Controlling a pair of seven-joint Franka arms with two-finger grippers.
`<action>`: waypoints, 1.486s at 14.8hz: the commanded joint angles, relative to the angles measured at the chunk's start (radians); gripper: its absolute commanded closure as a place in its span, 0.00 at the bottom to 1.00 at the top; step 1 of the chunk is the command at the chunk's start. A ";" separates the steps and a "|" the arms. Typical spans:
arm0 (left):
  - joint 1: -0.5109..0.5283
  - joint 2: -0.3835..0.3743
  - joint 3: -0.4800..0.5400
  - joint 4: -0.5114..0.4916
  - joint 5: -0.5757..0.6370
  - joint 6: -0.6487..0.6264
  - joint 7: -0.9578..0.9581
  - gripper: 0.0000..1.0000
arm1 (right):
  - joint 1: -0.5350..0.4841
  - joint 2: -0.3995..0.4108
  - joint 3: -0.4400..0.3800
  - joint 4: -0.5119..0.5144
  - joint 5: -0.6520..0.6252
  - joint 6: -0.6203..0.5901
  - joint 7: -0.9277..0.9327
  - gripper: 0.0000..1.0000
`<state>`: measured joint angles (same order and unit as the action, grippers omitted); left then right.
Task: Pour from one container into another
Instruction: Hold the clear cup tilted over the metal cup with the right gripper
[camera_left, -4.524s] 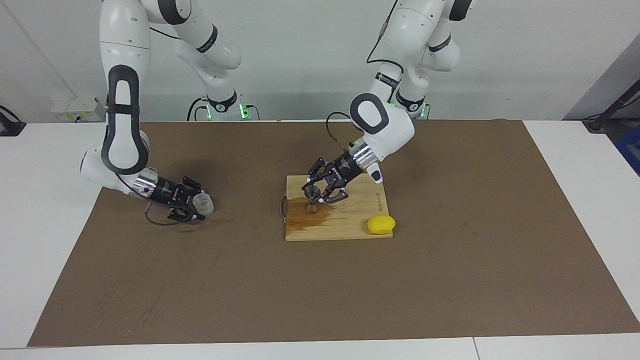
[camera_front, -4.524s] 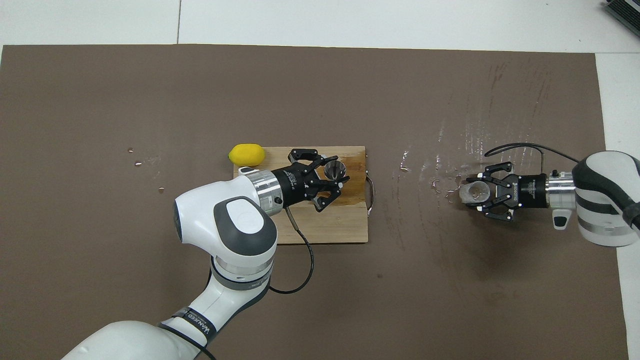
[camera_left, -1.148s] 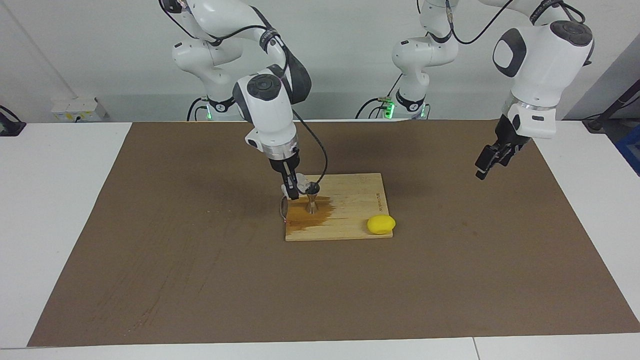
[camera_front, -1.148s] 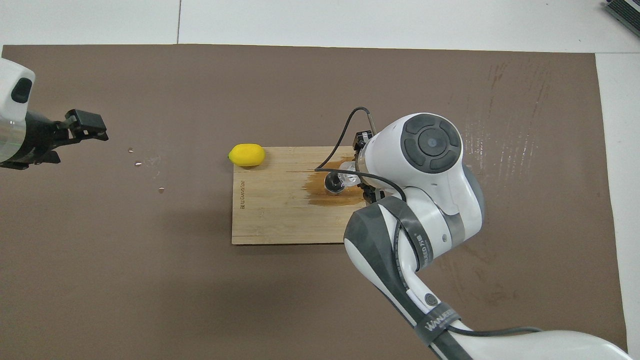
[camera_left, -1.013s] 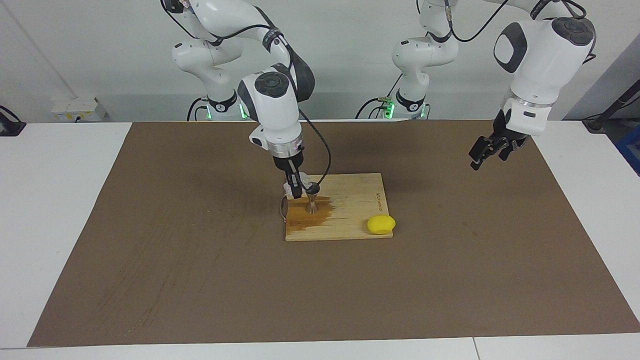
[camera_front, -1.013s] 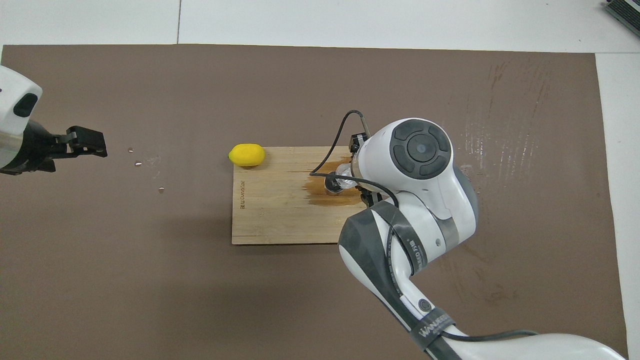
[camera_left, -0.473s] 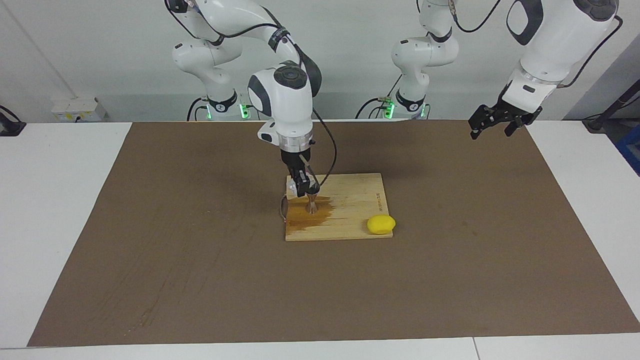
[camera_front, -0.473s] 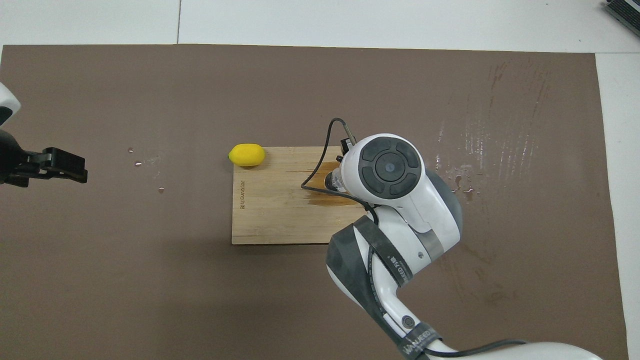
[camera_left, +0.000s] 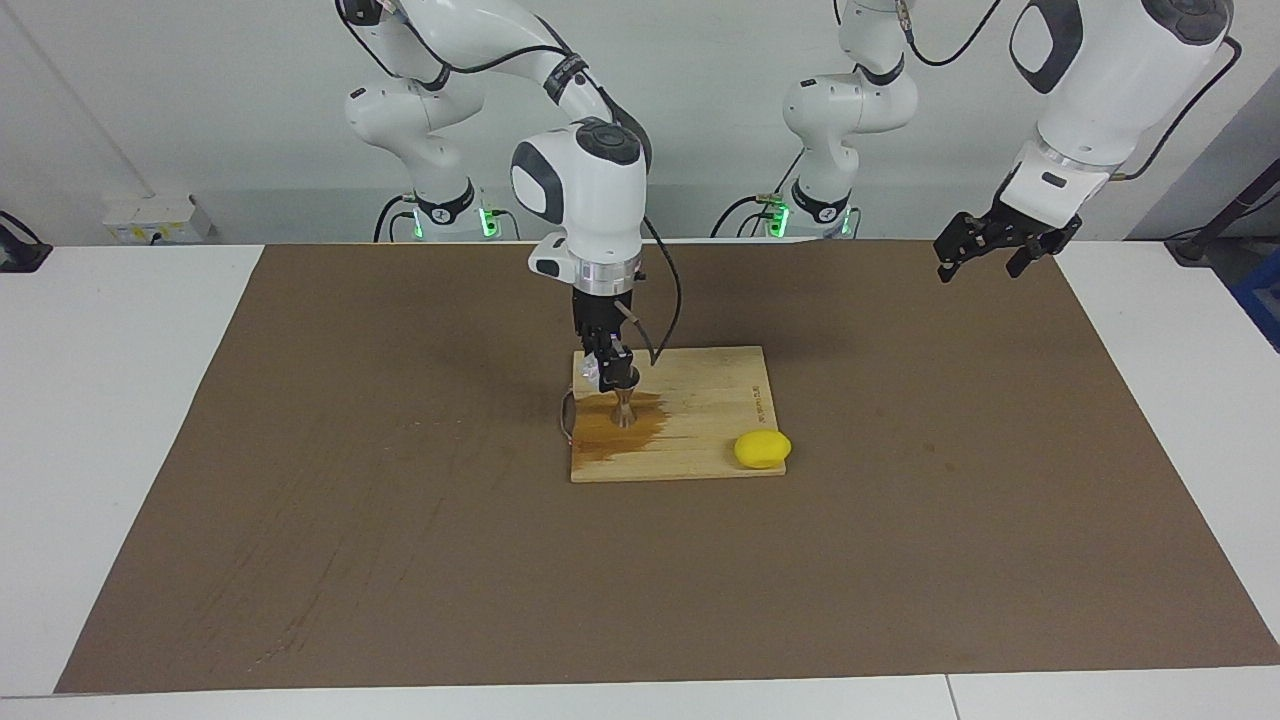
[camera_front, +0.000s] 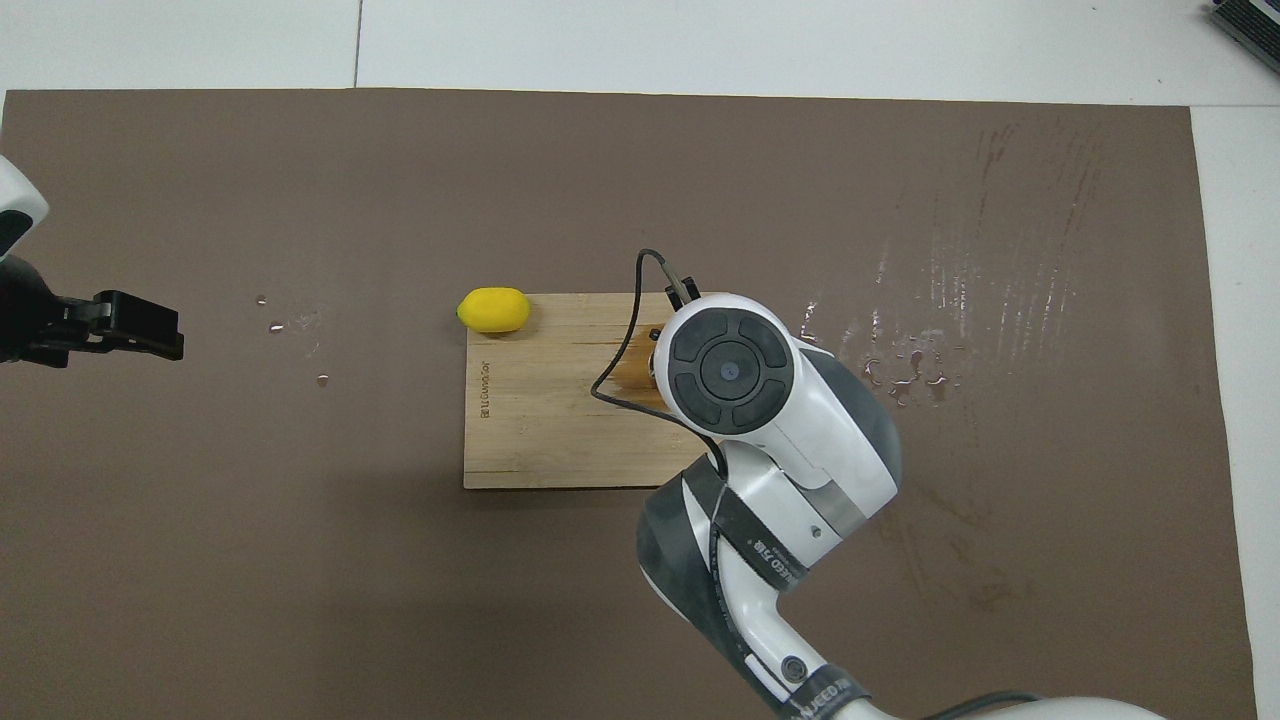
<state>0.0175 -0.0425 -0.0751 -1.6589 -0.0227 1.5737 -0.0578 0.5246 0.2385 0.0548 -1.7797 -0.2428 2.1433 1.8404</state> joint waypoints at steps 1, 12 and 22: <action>0.009 -0.014 0.005 0.019 -0.020 -0.015 0.013 0.00 | 0.006 -0.007 -0.001 0.008 -0.053 -0.011 0.039 1.00; -0.004 -0.036 0.008 0.005 -0.011 -0.057 0.006 0.00 | 0.006 -0.011 0.000 0.002 -0.084 0.000 0.056 1.00; -0.001 -0.036 0.008 0.005 -0.011 -0.057 0.007 0.00 | 0.002 -0.007 0.005 0.006 -0.024 0.000 0.059 1.00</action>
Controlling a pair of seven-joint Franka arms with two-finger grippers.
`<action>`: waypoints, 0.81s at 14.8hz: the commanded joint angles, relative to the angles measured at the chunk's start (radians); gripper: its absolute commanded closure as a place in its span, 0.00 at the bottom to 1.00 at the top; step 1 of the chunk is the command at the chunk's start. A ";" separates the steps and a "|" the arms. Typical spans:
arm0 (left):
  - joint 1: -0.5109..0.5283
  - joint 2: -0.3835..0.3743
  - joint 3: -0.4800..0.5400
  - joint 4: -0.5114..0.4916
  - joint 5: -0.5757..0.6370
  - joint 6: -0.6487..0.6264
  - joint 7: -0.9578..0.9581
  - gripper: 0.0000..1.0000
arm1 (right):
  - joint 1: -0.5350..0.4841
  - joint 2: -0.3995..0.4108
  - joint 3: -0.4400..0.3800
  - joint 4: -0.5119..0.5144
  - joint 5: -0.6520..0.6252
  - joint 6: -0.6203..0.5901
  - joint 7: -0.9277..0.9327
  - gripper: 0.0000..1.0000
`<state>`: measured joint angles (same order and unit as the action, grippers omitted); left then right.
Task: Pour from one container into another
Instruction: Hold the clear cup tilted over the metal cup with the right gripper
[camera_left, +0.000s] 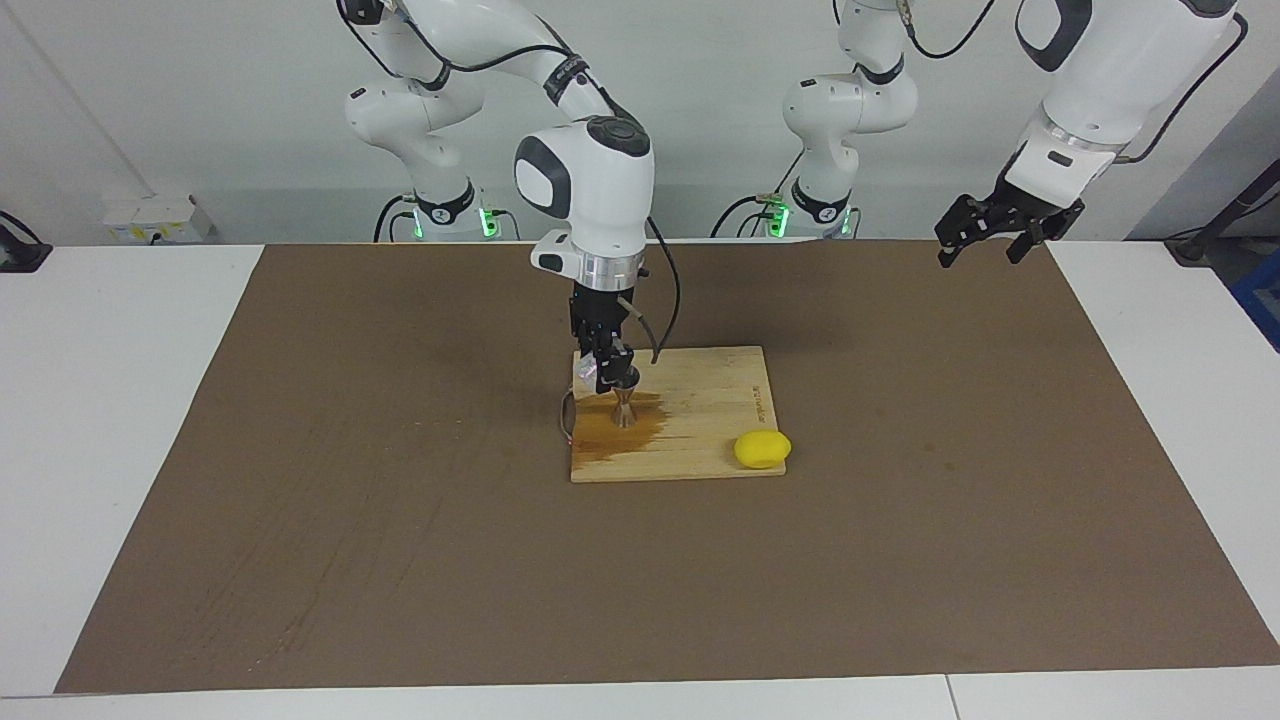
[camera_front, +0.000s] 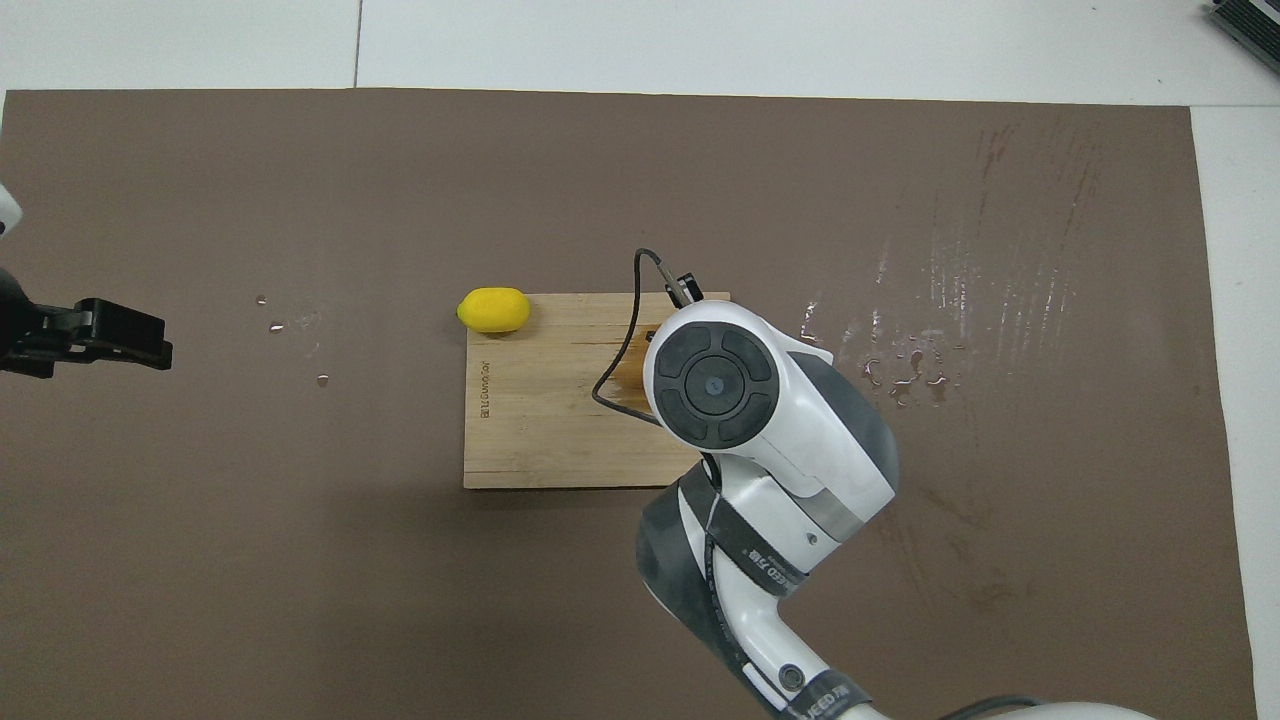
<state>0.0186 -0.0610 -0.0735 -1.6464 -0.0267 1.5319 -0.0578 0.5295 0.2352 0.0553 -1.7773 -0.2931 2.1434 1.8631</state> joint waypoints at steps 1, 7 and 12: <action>-0.003 -0.017 0.006 -0.009 -0.007 -0.016 0.007 0.00 | -0.006 -0.004 0.005 0.004 0.058 0.003 0.036 1.00; -0.003 -0.017 0.006 -0.009 -0.007 -0.016 0.007 0.00 | -0.017 0.003 0.005 0.015 0.121 0.007 0.030 1.00; -0.003 -0.017 0.006 -0.007 -0.007 -0.015 0.007 0.00 | -0.063 -0.005 0.006 0.016 0.198 0.007 0.022 1.00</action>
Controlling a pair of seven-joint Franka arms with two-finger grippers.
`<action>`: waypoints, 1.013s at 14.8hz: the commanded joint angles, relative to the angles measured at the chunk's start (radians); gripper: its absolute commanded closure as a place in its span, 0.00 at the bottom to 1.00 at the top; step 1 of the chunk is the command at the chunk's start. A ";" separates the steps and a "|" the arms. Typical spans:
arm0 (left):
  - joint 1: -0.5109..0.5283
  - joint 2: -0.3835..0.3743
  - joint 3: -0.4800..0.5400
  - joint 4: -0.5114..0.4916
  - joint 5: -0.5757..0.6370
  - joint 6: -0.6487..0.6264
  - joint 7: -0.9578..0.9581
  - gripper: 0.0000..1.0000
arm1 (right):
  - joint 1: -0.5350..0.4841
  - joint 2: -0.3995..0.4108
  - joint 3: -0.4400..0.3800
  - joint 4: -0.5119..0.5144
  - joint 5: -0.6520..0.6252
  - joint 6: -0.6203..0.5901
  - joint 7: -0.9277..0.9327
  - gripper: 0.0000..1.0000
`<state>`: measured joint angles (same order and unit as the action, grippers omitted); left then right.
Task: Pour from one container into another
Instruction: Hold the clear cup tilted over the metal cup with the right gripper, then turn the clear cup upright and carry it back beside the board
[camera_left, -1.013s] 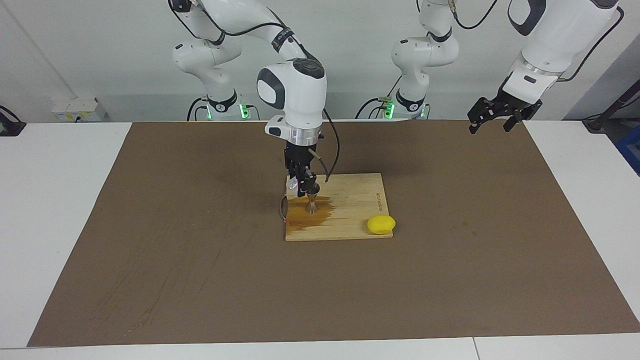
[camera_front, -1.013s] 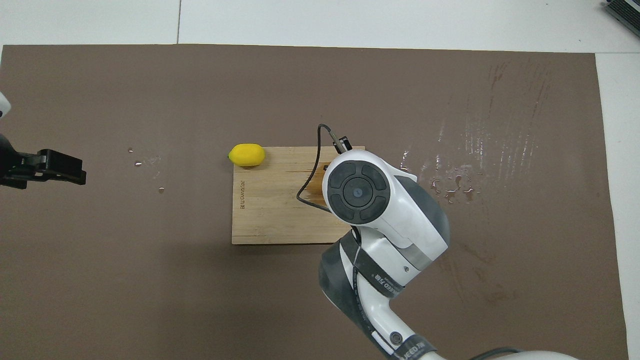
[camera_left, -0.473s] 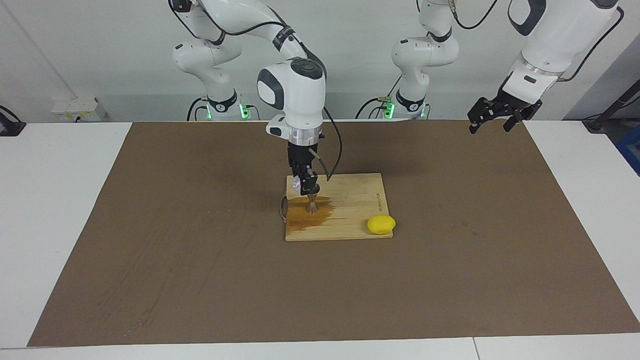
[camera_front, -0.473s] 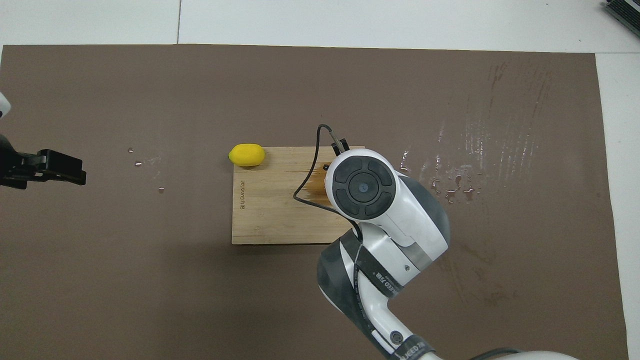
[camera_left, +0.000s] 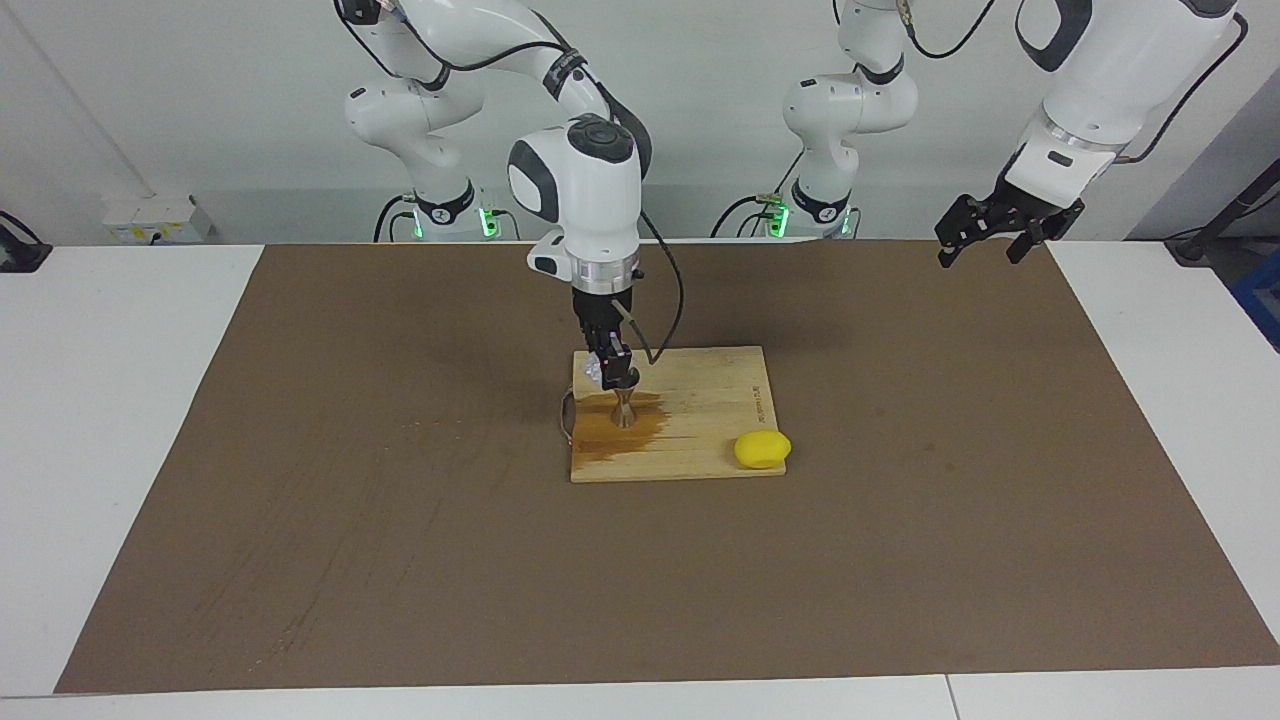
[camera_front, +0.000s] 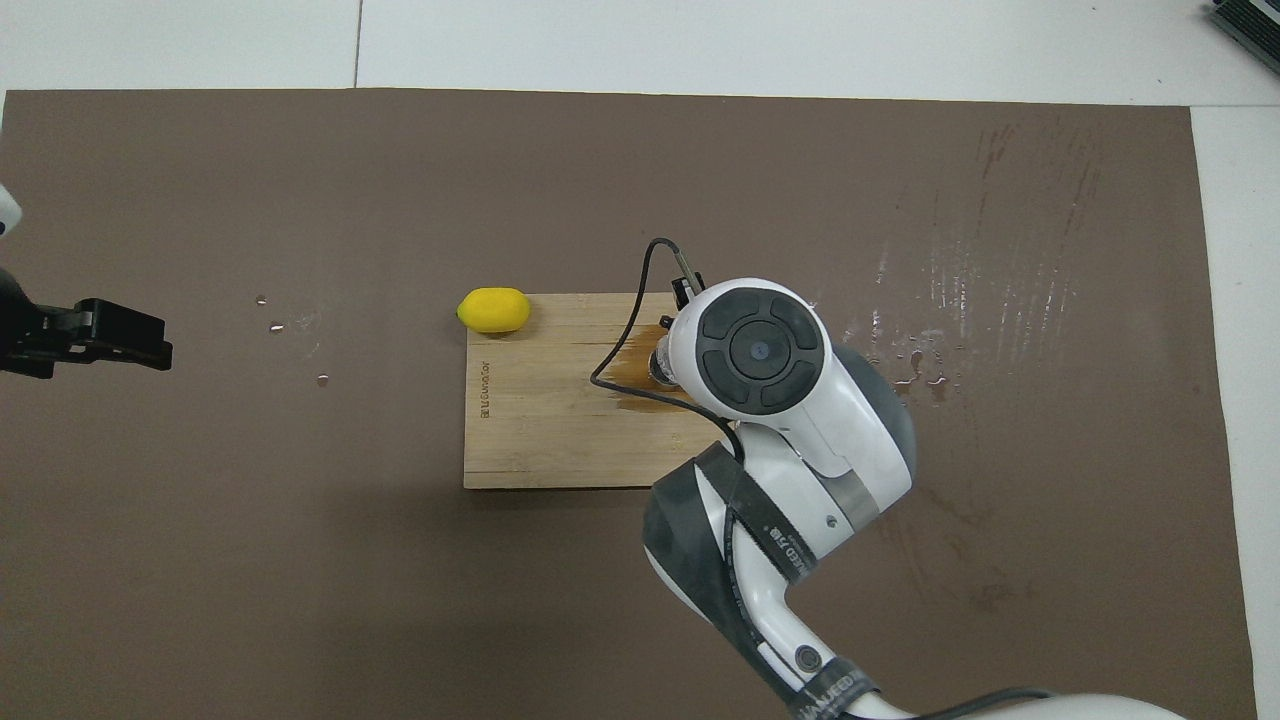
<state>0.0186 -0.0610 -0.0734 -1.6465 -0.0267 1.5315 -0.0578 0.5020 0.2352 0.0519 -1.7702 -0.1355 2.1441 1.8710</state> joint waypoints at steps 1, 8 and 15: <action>-0.003 -0.017 0.006 -0.007 -0.007 -0.014 0.006 0.00 | -0.045 -0.007 0.009 0.009 0.063 0.007 0.014 1.00; -0.003 -0.017 0.006 -0.007 -0.007 -0.014 0.007 0.00 | -0.131 -0.007 0.008 -0.002 0.291 0.005 0.014 1.00; -0.003 -0.017 0.006 -0.007 -0.007 -0.014 0.007 0.00 | -0.307 -0.020 0.008 -0.058 0.633 -0.013 -0.186 1.00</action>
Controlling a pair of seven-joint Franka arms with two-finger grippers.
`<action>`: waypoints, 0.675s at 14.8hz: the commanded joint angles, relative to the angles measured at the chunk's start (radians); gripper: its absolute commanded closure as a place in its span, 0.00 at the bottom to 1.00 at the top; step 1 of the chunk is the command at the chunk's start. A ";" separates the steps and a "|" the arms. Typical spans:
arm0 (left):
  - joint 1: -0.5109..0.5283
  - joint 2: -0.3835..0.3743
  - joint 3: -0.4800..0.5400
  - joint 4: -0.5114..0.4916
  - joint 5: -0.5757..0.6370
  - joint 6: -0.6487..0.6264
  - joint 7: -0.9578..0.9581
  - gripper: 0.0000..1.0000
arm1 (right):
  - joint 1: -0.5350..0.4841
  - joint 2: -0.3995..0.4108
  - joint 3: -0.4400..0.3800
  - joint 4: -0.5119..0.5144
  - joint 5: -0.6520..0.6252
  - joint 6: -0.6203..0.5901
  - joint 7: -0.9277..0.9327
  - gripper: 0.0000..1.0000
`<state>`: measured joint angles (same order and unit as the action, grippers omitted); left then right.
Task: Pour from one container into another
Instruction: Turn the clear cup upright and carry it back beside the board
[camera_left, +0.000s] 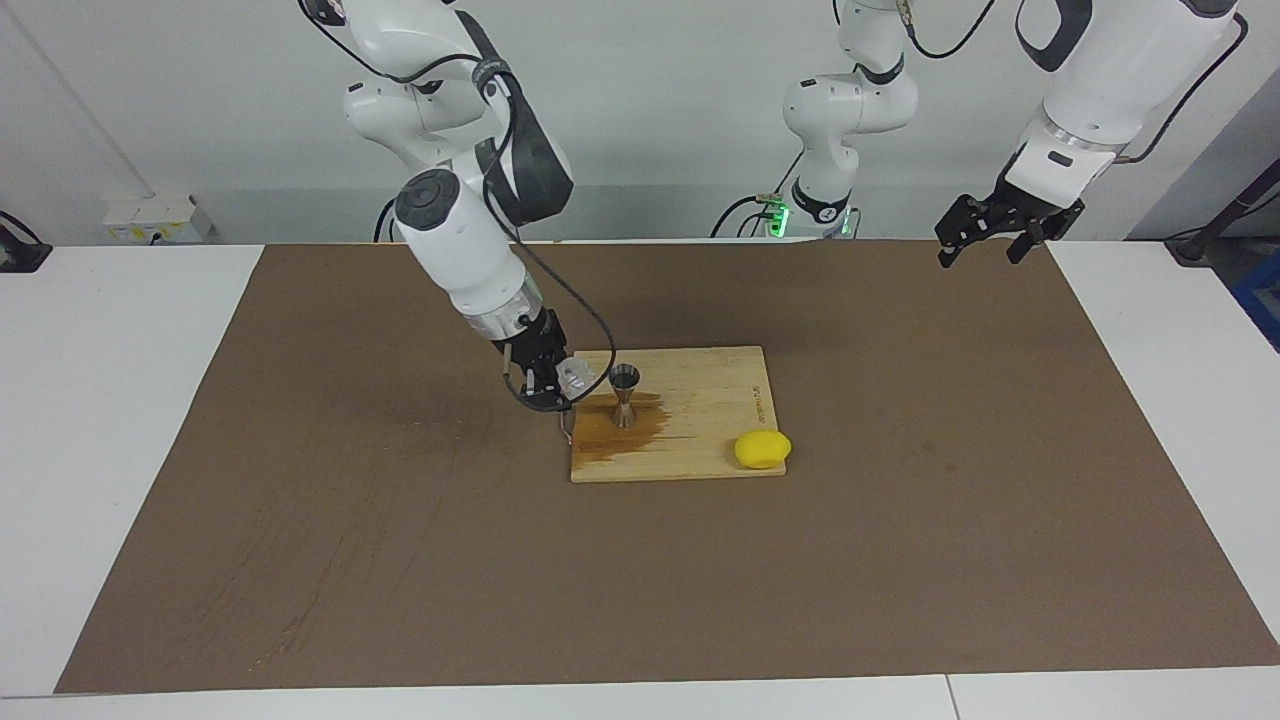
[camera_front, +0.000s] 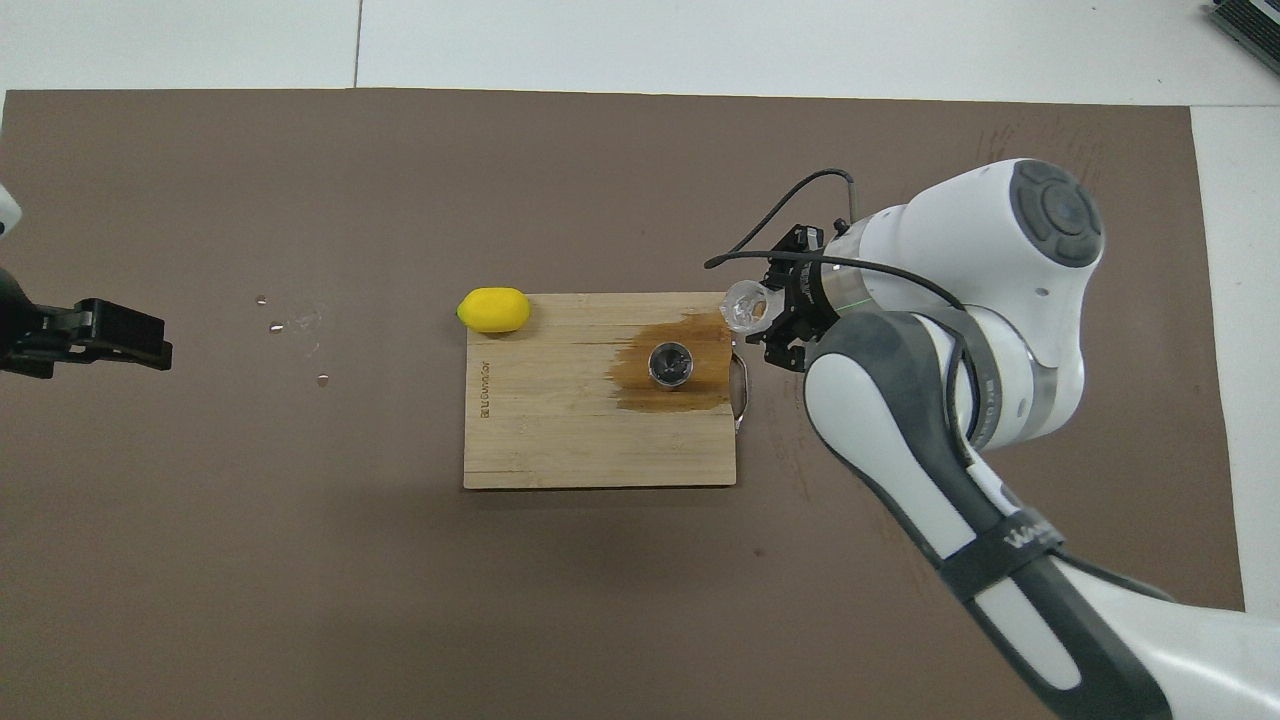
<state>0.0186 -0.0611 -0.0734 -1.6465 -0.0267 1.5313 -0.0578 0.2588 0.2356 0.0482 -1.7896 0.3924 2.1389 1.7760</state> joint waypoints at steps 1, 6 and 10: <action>-0.003 -0.017 0.006 -0.007 -0.007 -0.014 0.007 0.00 | -0.100 -0.031 0.012 -0.065 0.159 -0.007 -0.131 1.00; -0.003 -0.017 0.006 -0.007 -0.007 -0.014 0.007 0.00 | -0.231 -0.055 0.012 -0.165 0.368 -0.016 -0.343 1.00; -0.003 -0.017 0.006 -0.009 -0.007 -0.014 0.007 0.00 | -0.343 -0.055 0.012 -0.233 0.445 -0.062 -0.530 1.00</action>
<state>0.0186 -0.0612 -0.0734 -1.6465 -0.0267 1.5312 -0.0578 -0.0183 0.2157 0.0454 -1.9487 0.7742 2.0854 1.3463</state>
